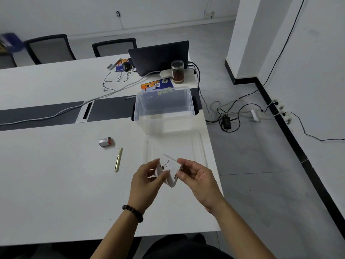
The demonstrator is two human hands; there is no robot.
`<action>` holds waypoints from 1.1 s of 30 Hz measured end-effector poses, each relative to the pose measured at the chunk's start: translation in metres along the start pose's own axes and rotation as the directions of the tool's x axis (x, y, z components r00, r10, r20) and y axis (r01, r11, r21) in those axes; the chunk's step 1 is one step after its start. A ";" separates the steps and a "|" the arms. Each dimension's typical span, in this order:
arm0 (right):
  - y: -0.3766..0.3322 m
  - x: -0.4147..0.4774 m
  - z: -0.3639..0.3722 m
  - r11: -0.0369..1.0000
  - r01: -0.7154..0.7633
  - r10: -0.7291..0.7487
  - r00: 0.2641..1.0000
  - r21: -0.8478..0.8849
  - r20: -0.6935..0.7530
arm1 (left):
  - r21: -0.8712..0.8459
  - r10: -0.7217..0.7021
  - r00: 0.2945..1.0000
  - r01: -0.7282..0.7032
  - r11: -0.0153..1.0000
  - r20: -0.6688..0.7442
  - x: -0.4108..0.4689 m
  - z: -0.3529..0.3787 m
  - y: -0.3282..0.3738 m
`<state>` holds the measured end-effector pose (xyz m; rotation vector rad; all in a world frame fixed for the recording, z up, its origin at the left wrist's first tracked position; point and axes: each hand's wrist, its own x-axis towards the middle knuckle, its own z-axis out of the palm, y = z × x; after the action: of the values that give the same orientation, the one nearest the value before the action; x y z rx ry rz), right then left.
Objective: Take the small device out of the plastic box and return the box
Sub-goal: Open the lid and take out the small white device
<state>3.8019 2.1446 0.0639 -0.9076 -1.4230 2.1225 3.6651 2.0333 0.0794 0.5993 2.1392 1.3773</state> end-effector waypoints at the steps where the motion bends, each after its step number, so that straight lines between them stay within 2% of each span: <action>1: 0.001 -0.001 0.000 1.000 0.000 0.000 1.000 0.002 0.007 | 0.032 0.006 1.000 -0.006 0.999 -0.001 -0.001 0.000 0.000; 5: 0.004 -0.003 -0.001 0.999 -0.001 0.000 0.999 0.036 0.038 | 0.155 0.066 0.998 -0.062 0.986 -0.022 -0.006 -0.003 0.003; 8: 0.007 -0.004 0.000 0.999 -0.003 0.001 0.999 0.046 0.044 | 0.153 0.033 0.999 -0.027 0.988 -0.038 -0.007 -0.005 0.005; 12: 0.011 -0.001 0.002 0.997 -0.001 0.006 0.998 0.076 -0.059 | -0.124 -0.128 0.992 0.125 0.984 -0.020 -0.006 -0.013 0.002; 15: 0.014 0.003 0.004 1.000 0.006 -0.007 0.989 -0.006 -0.149 | -0.335 -0.222 0.959 0.270 0.903 0.173 -0.004 -0.018 -0.001; 17: 0.018 0.006 0.005 0.999 0.002 -0.011 0.979 -0.042 -0.203 | -0.374 -0.227 0.941 0.310 0.874 0.250 -0.003 -0.017 -0.001; 21: 0.021 0.009 0.015 0.989 -0.015 -0.028 0.960 -0.149 -0.278 | -0.283 -0.179 0.970 0.221 0.933 0.167 0.008 -0.013 -0.008; 25: 0.017 0.019 0.031 0.949 0.001 -0.107 0.942 -0.316 -0.318 | -0.250 -0.156 0.979 0.185 0.950 0.131 0.022 -0.012 -0.013; 33: 0.007 0.053 0.056 0.930 -0.032 -0.096 0.941 -0.366 -0.325 | -0.309 -0.145 0.985 0.168 0.936 0.096 0.049 -0.033 -0.020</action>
<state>3.7247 2.1408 0.0566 -1.3060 -1.6572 1.5947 3.6046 2.0330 0.0630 0.3379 1.8131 1.5407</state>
